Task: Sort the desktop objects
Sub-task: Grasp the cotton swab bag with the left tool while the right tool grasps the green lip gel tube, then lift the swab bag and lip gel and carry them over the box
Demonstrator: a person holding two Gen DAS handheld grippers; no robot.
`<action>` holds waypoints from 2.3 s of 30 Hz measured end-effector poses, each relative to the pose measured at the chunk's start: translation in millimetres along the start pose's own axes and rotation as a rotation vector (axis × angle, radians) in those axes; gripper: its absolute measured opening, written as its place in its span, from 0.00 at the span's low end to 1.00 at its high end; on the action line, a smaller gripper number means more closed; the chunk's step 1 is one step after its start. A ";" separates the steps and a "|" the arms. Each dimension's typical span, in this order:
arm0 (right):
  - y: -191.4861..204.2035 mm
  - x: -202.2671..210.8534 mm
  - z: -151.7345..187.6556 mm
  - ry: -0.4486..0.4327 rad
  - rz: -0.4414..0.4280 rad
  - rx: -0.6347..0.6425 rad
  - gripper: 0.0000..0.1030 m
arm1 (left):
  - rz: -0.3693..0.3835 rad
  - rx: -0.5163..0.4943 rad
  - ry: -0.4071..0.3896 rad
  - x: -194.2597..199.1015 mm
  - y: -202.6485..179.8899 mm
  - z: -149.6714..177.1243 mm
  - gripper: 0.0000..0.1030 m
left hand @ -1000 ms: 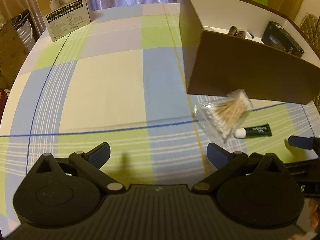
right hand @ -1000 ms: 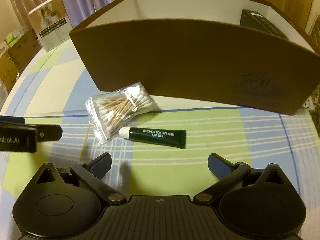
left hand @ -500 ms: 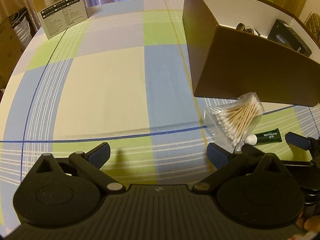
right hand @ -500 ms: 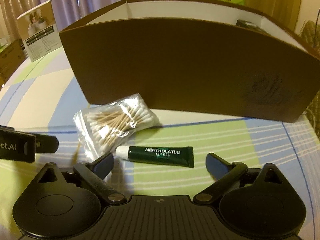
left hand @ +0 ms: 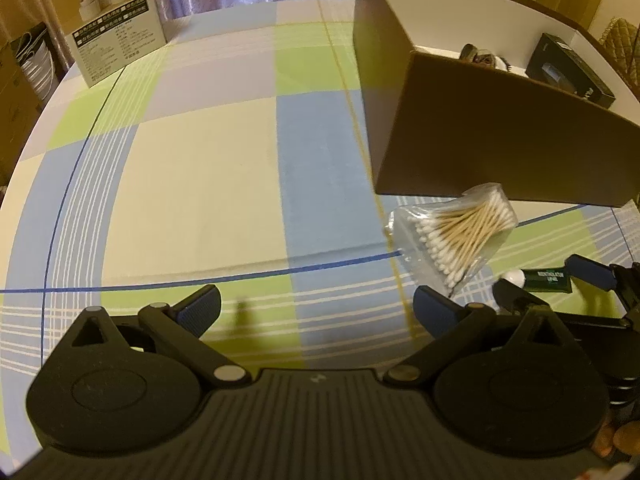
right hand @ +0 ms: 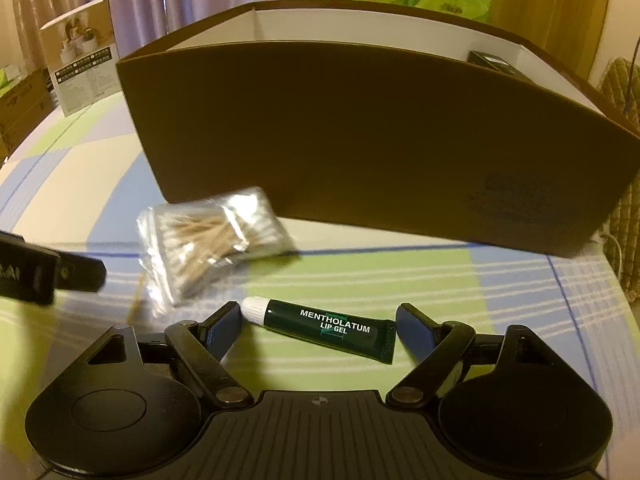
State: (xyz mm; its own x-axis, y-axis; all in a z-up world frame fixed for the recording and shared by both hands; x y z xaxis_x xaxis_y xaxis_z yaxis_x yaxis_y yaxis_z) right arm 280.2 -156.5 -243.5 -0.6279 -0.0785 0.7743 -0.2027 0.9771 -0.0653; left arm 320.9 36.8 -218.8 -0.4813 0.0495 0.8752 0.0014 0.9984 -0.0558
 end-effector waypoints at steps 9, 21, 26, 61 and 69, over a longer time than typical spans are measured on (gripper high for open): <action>-49.9 18.0 18.8 0.042 0.030 -0.037 0.79 | 0.088 -0.141 -0.042 7.2 -39.6 -2.4 0.94; -101.3 42.5 43.5 0.059 0.079 -0.094 0.79 | 0.154 -0.476 -0.106 -17.4 -110.8 -12.1 0.75; -118.9 49.4 49.8 0.063 0.096 -0.119 0.79 | 0.129 -0.485 -0.073 -32.5 -113.7 -12.7 0.53; -120.5 60.7 59.9 0.044 0.106 -0.120 0.78 | 0.148 -0.294 0.102 -15.6 -132.2 43.3 0.24; -113.1 61.2 59.2 0.054 0.062 -0.094 0.78 | 0.118 -0.210 0.111 -7.9 -115.0 46.7 0.23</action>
State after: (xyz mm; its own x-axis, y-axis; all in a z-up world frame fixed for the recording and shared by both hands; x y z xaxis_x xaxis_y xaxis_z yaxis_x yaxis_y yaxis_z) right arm 220.3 -283.6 -226.0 -0.5951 -0.0090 0.8036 -0.0920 0.9941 -0.0570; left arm 283.6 -79.6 -241.8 -0.3681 0.1570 0.9164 0.2395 0.9684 -0.0696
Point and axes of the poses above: each gripper's, at about its wrist camera, not at the fingertips, and x roughly against the way its jaws point, y to its left, z to its underside, the point moved 9 cm from there along -x, roughly the way its jaws point, and after that the axes turned 6 degrees about x, right-handed, at the moved point
